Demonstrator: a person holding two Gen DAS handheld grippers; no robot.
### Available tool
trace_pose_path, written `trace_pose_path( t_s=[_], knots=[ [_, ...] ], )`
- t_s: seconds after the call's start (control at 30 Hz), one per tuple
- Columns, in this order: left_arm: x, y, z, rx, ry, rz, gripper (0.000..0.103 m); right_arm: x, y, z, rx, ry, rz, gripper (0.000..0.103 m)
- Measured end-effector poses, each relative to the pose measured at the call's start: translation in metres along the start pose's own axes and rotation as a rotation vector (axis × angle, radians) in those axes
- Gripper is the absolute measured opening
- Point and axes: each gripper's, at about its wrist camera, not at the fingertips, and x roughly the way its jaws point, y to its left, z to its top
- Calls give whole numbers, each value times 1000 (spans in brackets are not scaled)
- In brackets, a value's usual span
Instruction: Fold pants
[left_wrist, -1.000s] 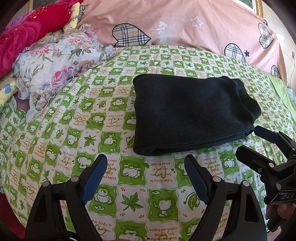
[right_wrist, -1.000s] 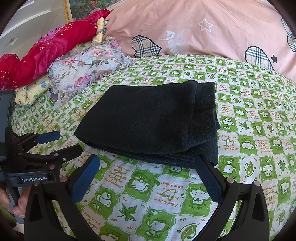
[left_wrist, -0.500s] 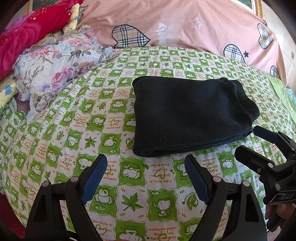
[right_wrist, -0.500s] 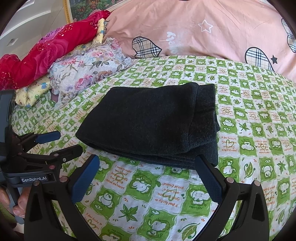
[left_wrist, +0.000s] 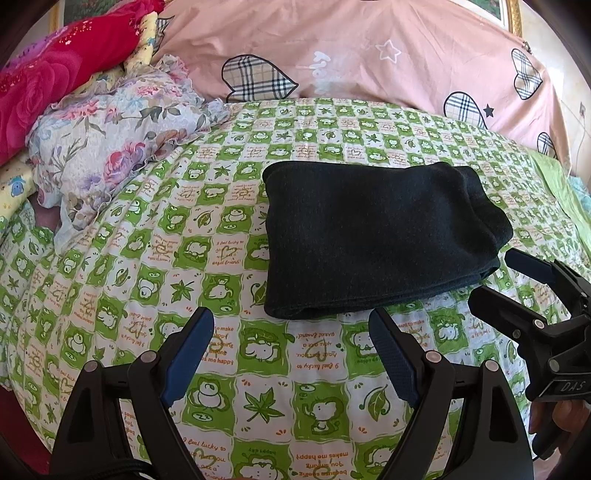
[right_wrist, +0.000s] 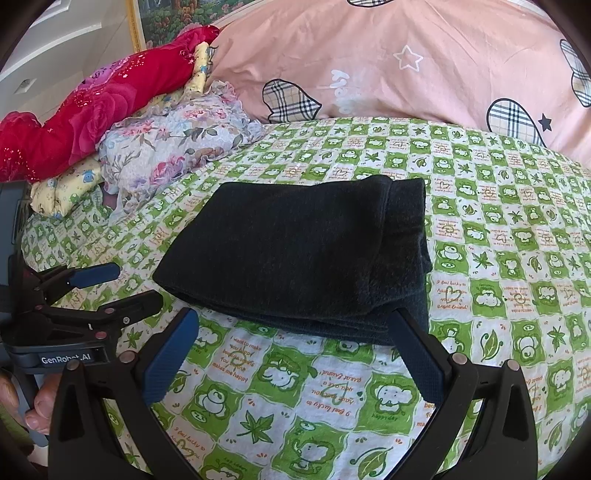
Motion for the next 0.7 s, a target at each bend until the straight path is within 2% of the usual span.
trace_pose_path(
  t_s=[0.53, 0.7],
  knots=[
    [-1, 1, 3, -3, -2, -6, 86, -2, 0, 3, -1, -8, 5, 102],
    [-6, 2, 12, -9, -21, -10, 86, -8, -2, 13, -8, -28, 2, 102]
  ],
)
